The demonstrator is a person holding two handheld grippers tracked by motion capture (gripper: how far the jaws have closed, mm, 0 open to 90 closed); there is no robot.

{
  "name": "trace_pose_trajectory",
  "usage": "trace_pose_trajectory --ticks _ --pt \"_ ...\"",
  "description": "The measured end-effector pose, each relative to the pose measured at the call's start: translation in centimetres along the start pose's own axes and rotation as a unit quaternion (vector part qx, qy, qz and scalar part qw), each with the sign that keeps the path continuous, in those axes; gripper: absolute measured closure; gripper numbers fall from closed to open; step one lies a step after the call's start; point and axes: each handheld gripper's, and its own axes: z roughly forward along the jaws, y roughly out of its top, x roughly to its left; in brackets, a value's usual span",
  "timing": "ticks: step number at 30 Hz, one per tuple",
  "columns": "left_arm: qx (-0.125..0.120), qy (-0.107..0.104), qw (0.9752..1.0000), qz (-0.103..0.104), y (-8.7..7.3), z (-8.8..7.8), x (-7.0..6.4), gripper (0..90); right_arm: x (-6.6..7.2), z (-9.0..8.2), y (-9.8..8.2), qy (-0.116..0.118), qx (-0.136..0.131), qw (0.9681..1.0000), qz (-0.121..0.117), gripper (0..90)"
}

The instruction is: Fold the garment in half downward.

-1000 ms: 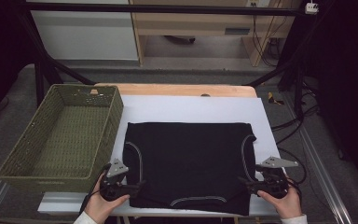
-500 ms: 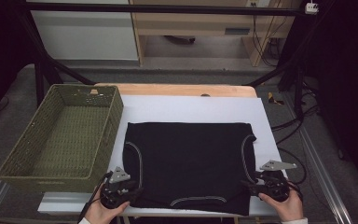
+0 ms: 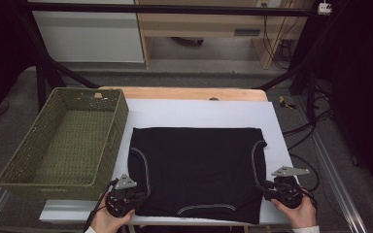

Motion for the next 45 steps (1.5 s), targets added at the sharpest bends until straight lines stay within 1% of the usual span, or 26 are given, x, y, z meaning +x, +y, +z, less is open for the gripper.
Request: trace_pose_trajectory --ticks 2,4,5,7,8,9,12,13,14,15,16,18,20,21,23,25,26,28,31,33,37,38,40,42,44,45 --pt "-0.001 0.002 1.0000 0.003 0.1 -0.3 0.0 80.8 0.1 0.1 0.0 -0.001 0.007 1.0000 -0.005 71.2" --pt "-0.011 0.002 0.9999 0.001 0.4 -0.9 0.3 81.0 0.1 0.2 0.1 0.007 0.010 0.9999 -0.005 77.3" --pt "-0.018 0.003 0.9998 0.000 0.5 -1.4 0.5 81.0 0.1 0.2 0.2 0.008 0.013 0.9999 -0.005 78.9" --pt "-0.028 -0.004 0.9996 -0.009 0.6 -2.5 1.1 81.1 0.2 -0.2 0.4 0.009 0.013 0.9999 -0.006 80.1" --pt "-0.031 -0.003 0.9994 -0.012 0.6 -2.8 1.3 81.1 0.4 -0.6 0.6 0.012 0.006 0.9999 -0.007 80.2" --pt "-0.030 -0.007 0.9994 -0.013 0.5 -3.2 1.5 81.1 0.5 -0.9 0.7 0.015 0.000 0.9999 -0.003 80.3" --pt "-0.021 -0.001 0.9997 -0.014 0.1 -3.6 2.0 81.0 1.0 -2.1 0.8 0.023 -0.009 0.9997 0.004 80.3" --pt "-0.019 0.000 0.9997 -0.015 0.1 -3.6 2.1 81.0 1.3 -2.4 0.7 0.028 -0.008 0.9995 0.007 80.3" --pt "-0.011 0.006 0.9998 -0.014 0.1 -3.4 2.4 80.9 1.6 -2.5 0.5 0.030 -0.008 0.9995 0.009 80.2" --pt "-0.008 0.010 0.9999 -0.012 0.0 -3.3 2.6 80.8 2.0 -2.3 0.2 0.032 0.003 0.9995 0.006 79.7" --pt "0.000 0.015 0.9998 -0.010 0.0 -3.0 2.7 80.7 2.1 -2.1 0.0 0.032 0.006 0.9995 0.005 79.1" --pt "0.007 0.017 0.9998 -0.006 -0.1 -2.6 2.9 80.2 2.4 -1.6 -0.3 0.027 0.015 0.9995 0.002 74.4" --pt "0.002 0.014 0.9999 -0.004 -0.2 -2.5 2.7 78.5 2.4 -0.9 -0.7 0.016 0.021 0.9997 0.000 60.4" --pt "-0.007 0.008 0.9999 0.004 -0.3 -2.4 2.4 76.6 2.3 -0.7 -0.8 0.010 0.017 0.9998 -0.002 53.6" --pt "-0.018 0.016 0.9995 0.022 -0.2 -2.4 1.8 69.3 2.0 -0.6 -0.8 0.010 -0.005 0.9999 0.001 36.4" --pt "-0.039 0.020 0.9986 0.031 0.0 -2.4 1.5 62.0 1.8 -0.7 -0.6 0.015 -0.030 0.9994 0.003 29.6" --pt "-0.045 0.022 0.9981 0.035 0.2 -2.4 1.4 56.0 1.7 -0.8 -0.5 0.017 -0.040 0.9990 0.001 26.9" --pt "-0.058 0.025 0.9972 0.040 0.6 -2.3 1.3 49.9 1.6 -0.8 0.0 0.018 -0.055 0.9983 -0.003 19.5" --pt "-0.076 0.028 0.9956 0.047 1.2 -2.3 1.2 39.8 1.4 -0.6 0.7 0.014 -0.066 0.9976 -0.014 13.5" --pt "-0.094 0.028 0.9935 0.058 1.9 -2.2 0.9 33.3 1.0 -0.3 1.5 0.013 -0.072 0.9972 -0.015 11.0" --pt "-0.112 0.010 0.9907 0.077 3.5 -1.5 0.7 23.2 0.1 0.3 3.1 0.007 -0.080 0.9967 -0.009 7.8" --pt "-0.114 0.009 0.9902 0.081 3.9 -1.2 0.7 20.1 -0.2 0.5 3.5 0.006 -0.082 0.9966 -0.005 7.3" --pt "-0.117 -0.001 0.9898 0.082 4.8 -0.7 1.0 14.6 -0.8 0.8 4.4 0.002 -0.083 0.9965 -0.002 6.3" --pt "-0.119 -0.010 0.9900 0.076 5.6 -0.1 1.4 11.0 -1.2 1.0 5.3 -0.003 -0.091 0.9959 0.006 6.1" --pt "-0.123 -0.007 0.9893 0.079 6.2 0.4 1.9 7.8 -1.5 1.2 6.1 -0.005 -0.091 0.9958 0.009 6.1" --pt "-0.124 -0.002 0.9894 0.075 6.4 0.6 2.2 6.2 -1.6 1.4 6.5 -0.007 -0.090 0.9959 0.008 5.7"
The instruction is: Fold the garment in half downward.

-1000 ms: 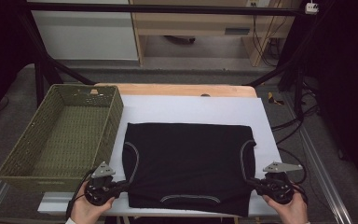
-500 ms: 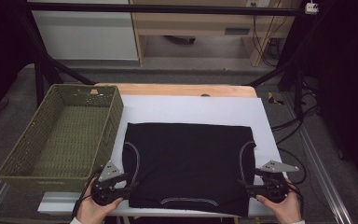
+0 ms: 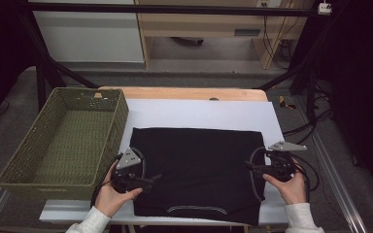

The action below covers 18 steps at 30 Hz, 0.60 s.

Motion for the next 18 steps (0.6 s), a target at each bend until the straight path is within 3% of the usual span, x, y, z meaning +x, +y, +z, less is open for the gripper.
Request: trace_pose_trajectory --ticks 5,12,18 --pt "-0.014 -0.005 0.9995 -0.028 -0.5 1.1 1.3 4.7 -0.7 1.2 1.1 -0.005 -0.009 0.9999 0.008 4.7" --pt "-0.018 -0.003 0.9992 -0.034 -2.0 1.1 2.1 3.9 -2.0 2.0 -0.8 -0.020 -0.001 0.9992 0.035 6.0" --pt "-0.018 -0.004 0.9991 -0.038 -2.8 1.2 2.2 3.8 -3.2 3.3 -1.9 -0.039 0.036 0.9978 0.041 6.7"
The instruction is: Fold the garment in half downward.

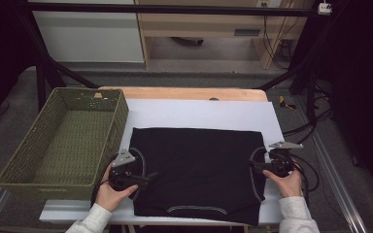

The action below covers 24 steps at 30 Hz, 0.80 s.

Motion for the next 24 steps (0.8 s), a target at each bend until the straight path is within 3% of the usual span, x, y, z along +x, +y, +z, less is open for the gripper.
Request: trace_pose_trajectory --ticks 6,14,24 --pt "0.003 0.006 1.0000 -0.001 -0.2 0.1 0.1 3.7 -0.1 1.1 -0.2 -0.006 0.022 0.9997 0.003 8.5" --pt "0.003 0.013 0.9999 -0.009 -0.4 0.1 0.5 3.7 0.2 1.3 -0.2 0.013 0.023 0.9996 0.012 11.8" --pt "0.000 0.016 0.9999 -0.006 -0.4 0.0 0.7 3.7 0.6 1.3 -0.1 -0.004 0.033 0.9994 0.008 13.1"
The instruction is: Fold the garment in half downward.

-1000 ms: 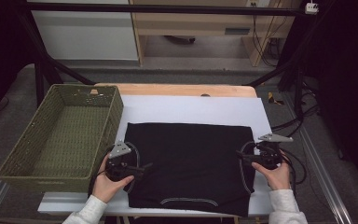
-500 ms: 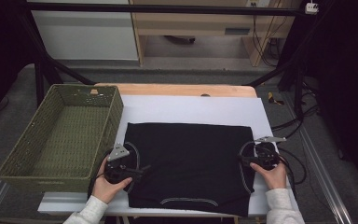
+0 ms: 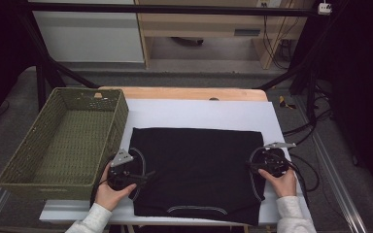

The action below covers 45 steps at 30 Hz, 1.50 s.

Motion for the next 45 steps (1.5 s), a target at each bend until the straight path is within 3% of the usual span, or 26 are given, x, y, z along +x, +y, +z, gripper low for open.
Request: trace_pose_trajectory --ticks 3,11,14,15,24,31,36,45 --pt "-0.002 0.004 1.0000 0.002 0.0 0.0 0.1 3.7 0.0 -0.2 0.0 -0.001 0.003 1.0000 0.007 20.4" --pt "0.002 0.003 1.0000 0.004 0.0 0.1 -0.1 3.7 0.1 -0.9 0.2 0.010 0.017 0.9991 0.038 51.8" --pt "0.003 0.004 1.0000 0.002 0.0 0.1 0.0 3.7 0.1 -0.9 0.2 0.049 0.021 0.9968 0.058 75.0" --pt "0.002 0.005 1.0000 0.001 0.0 0.1 0.0 3.7 0.1 -0.8 0.1 0.057 0.020 0.9963 0.060 76.1" --pt "-0.001 0.005 1.0000 0.002 0.0 0.0 0.0 3.7 0.5 -0.9 0.5 0.048 0.022 0.9978 0.040 79.9" --pt "-0.003 0.006 1.0000 0.002 0.0 -0.1 0.1 3.8 -0.3 -1.7 1.2 0.037 0.006 0.9988 0.030 81.0" --pt "-0.002 0.004 1.0000 0.004 0.0 0.0 0.1 3.7 -0.6 -2.0 1.6 0.020 0.000 0.9996 0.021 81.2" --pt "0.000 -0.001 1.0000 0.007 0.1 0.2 0.1 3.7 -2.4 -2.2 1.7 -0.018 0.000 0.9997 0.019 81.1"
